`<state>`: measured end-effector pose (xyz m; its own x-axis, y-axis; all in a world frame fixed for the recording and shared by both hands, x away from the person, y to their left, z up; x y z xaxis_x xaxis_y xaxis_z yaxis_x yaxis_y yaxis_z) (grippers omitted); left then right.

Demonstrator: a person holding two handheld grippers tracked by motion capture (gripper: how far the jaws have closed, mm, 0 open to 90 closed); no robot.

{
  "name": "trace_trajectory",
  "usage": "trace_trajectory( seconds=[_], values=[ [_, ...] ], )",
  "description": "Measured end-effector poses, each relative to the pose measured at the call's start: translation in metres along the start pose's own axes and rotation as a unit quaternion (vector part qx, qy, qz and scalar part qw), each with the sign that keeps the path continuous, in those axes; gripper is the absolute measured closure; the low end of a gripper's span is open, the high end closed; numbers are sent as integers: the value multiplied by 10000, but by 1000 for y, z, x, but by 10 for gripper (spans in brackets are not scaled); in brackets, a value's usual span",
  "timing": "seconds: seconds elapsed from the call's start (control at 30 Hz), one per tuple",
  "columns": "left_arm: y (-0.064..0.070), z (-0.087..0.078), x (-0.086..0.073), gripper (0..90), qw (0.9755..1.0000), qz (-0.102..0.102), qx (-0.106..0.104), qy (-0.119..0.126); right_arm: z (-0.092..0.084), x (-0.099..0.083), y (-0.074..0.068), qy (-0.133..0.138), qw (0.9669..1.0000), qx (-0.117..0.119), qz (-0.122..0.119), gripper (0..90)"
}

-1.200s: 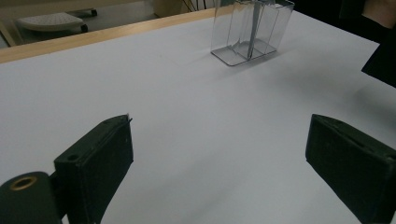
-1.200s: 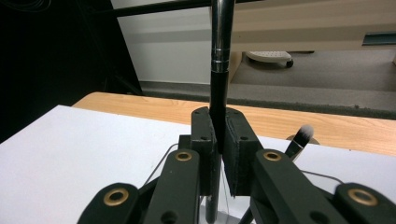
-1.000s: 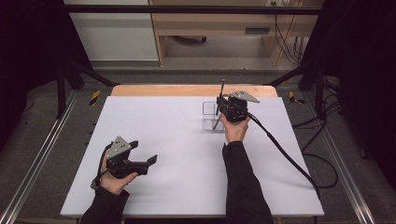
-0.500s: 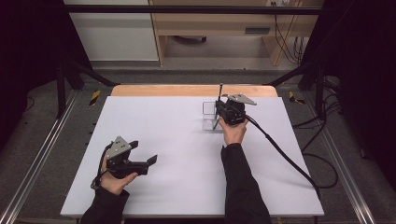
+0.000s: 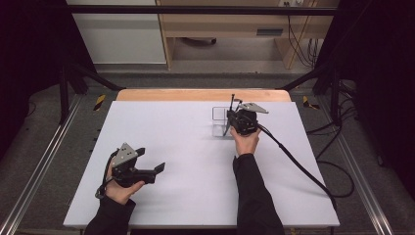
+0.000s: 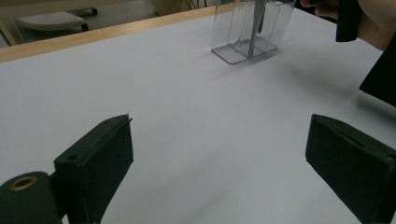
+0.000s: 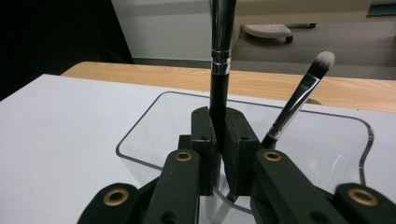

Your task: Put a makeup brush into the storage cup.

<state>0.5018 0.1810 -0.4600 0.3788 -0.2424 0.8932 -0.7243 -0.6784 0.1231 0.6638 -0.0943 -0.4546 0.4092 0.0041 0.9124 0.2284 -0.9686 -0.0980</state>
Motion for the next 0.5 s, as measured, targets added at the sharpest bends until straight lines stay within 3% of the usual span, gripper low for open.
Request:
trace_trajectory(
  seconds=[0.5],
  values=[
    [0,0,0,68,10000,-3,15,-4,-6,-5,-5,-110,9998,128,-58,787]
  ],
)
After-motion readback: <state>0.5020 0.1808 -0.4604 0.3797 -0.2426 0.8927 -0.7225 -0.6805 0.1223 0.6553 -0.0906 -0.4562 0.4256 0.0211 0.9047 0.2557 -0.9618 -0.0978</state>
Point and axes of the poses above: each handheld gripper's, and its own axes: z roughly forward along the jaws, x roughly out of its top, y roughly to its right, the point moved 9 cm from there along z, roughly forward along the jaws, and after that the axes turned 9 degrees about -x, right-handed, at the moved point
